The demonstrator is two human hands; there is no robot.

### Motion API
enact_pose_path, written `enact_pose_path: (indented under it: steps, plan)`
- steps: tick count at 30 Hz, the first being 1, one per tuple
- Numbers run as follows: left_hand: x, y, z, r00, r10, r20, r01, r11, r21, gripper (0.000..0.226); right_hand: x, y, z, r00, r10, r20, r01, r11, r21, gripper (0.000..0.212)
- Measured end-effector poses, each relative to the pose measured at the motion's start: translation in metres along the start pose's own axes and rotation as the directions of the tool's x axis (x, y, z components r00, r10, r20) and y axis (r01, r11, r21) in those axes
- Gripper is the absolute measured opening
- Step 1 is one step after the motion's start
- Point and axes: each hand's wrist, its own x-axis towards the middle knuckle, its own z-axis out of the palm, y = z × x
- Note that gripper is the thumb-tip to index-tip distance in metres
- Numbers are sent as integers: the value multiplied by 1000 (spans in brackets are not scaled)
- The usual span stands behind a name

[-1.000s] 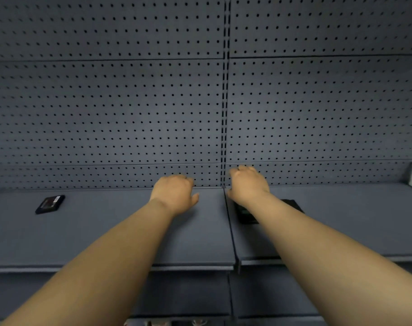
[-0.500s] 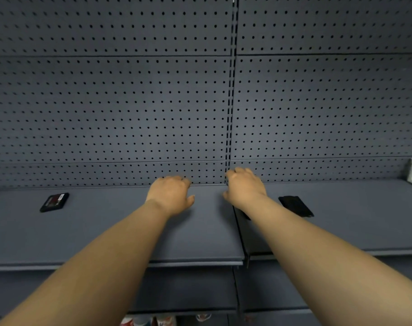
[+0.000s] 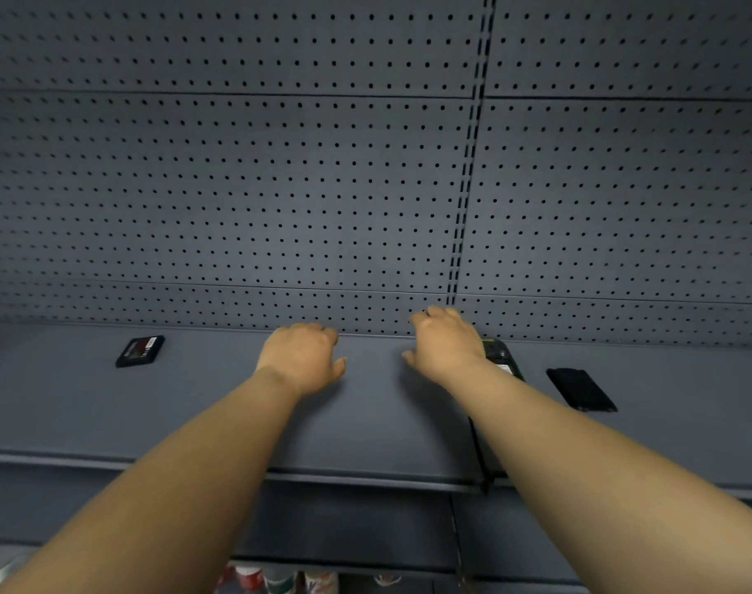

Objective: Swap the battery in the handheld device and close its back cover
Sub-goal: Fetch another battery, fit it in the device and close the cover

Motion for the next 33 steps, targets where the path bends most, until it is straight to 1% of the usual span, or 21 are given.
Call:
enact_pose_path:
  steps: [4, 14, 21, 27, 33]
  plan:
    - [3, -33, 5, 1000, -3, 4, 3, 1000, -6, 46, 14, -33, 6, 1000, -8, 22, 8, 1000, -1, 48]
    - [13, -154, 28, 999, 46, -5, -46, 999, -9, 46, 55, -150, 35, 997, 64, 49, -64, 998, 6, 45]
    - [6, -233, 47, 996, 88, -17, -88, 996, -15, 47, 67, -228, 50, 991, 123, 56, -124, 992, 20, 46]
    - [-3, -277, 57, 993, 115, -26, -115, 993, -11, 46, 68, -269, 58, 988, 147, 57, -148, 989, 27, 49]
    - [-8, -298, 60, 995, 97, -38, -98, 995, -22, 45, 69, -283, 57, 990, 131, 46, -132, 991, 26, 48]
